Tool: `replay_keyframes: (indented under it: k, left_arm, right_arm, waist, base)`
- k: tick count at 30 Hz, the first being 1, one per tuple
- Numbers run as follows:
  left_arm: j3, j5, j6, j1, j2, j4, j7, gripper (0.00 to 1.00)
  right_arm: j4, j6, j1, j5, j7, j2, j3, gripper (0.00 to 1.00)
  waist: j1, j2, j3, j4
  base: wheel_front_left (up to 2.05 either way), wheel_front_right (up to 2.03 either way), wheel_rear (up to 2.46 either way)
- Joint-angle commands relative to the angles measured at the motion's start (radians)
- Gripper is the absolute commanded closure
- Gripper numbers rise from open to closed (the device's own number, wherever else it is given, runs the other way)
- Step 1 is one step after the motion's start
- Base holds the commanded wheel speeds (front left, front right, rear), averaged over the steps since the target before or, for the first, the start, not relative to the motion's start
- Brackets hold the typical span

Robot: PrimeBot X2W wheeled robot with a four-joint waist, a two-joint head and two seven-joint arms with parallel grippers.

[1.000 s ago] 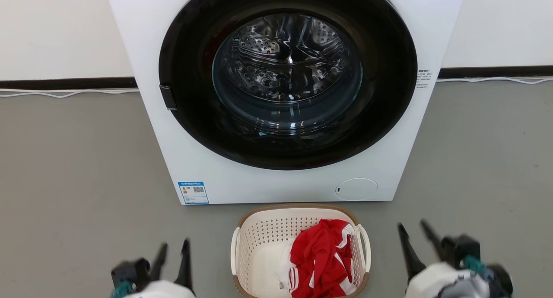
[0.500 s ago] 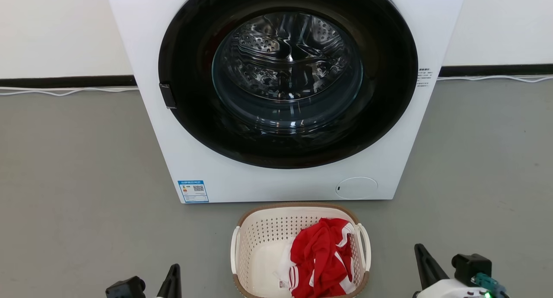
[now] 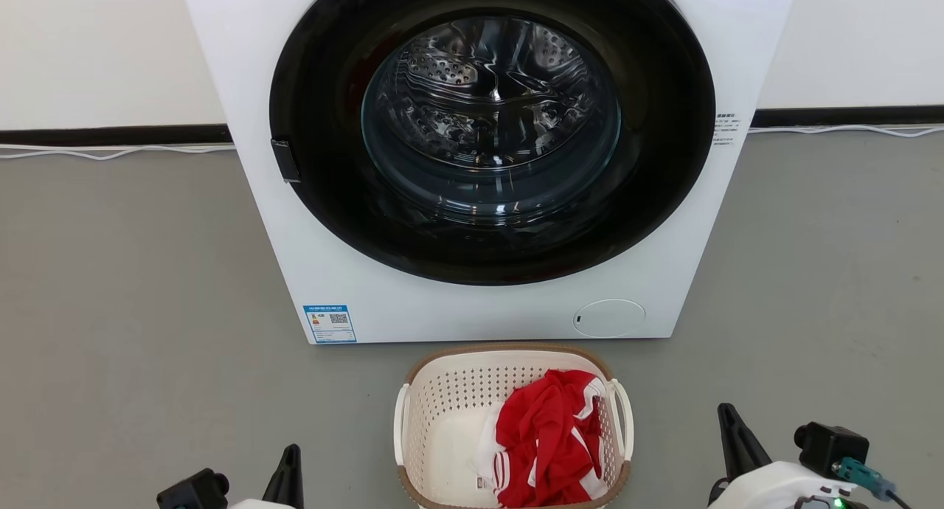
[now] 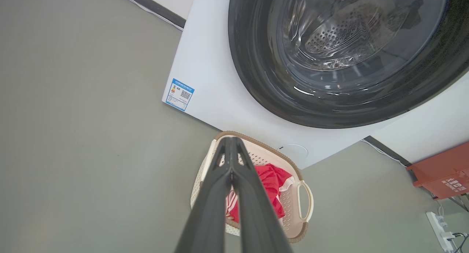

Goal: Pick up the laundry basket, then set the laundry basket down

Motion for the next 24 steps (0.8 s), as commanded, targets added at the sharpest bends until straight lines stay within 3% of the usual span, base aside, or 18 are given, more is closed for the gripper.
replay_keyframes:
  k: [1, 24]
  left_arm:
    - [0.015, -0.033, -0.012, -0.046, 0.006, -0.034, 0.010, 1.00]
    - [0.055, -0.263, -0.037, -0.058, 0.008, -0.086, 0.078, 1.00]
  right_arm:
    - [-0.039, 0.001, -0.028, 0.043, 0.007, -0.004, -0.003, 1.00]
    - [-0.119, 0.002, -0.020, 0.339, 0.073, -0.005, -0.020, 1.00]
  waist:
    - [-0.0002, -0.0001, 0.001, 0.000]
    - [-0.0002, -0.0001, 0.012, 0.001]
  base:
    - [0.00, 0.00, 0.00]
    - [0.00, 0.00, 0.00]
